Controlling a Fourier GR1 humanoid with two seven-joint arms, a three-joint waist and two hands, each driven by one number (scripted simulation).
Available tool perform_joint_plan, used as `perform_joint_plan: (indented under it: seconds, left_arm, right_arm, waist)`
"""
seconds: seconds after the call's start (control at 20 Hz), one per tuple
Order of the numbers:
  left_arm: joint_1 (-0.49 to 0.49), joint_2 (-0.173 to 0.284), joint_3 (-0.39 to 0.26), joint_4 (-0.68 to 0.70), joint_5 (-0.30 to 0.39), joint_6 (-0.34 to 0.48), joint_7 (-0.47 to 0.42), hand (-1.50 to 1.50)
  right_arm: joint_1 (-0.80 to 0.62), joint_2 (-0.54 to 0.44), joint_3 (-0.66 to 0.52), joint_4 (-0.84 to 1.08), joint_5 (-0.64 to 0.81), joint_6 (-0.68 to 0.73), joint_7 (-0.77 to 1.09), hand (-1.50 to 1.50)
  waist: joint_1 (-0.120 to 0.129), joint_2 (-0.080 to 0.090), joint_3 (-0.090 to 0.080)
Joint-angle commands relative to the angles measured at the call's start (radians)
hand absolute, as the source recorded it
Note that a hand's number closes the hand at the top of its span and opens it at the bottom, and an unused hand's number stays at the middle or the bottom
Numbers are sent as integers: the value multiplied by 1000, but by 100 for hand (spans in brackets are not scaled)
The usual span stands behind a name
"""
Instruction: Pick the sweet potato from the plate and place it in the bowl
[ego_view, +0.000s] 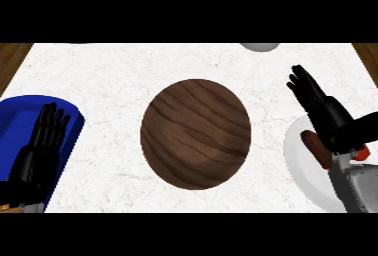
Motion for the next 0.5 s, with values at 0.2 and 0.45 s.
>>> perform_joint_plan:
  seconds: [0.2,0.45]
  left_arm:
    - [-108,-14,-91,40,-95,35,82,0]
    - [-95,-41,-124,83,-92,30,115,0]
  right_arm:
    - [93,-234,286,17,382,188,-101,150]
    - [162,-255,142,-32,577,-185,-414,-150]
  waist:
    - [-28,-19,-10]
    - [-81,-28,-2]
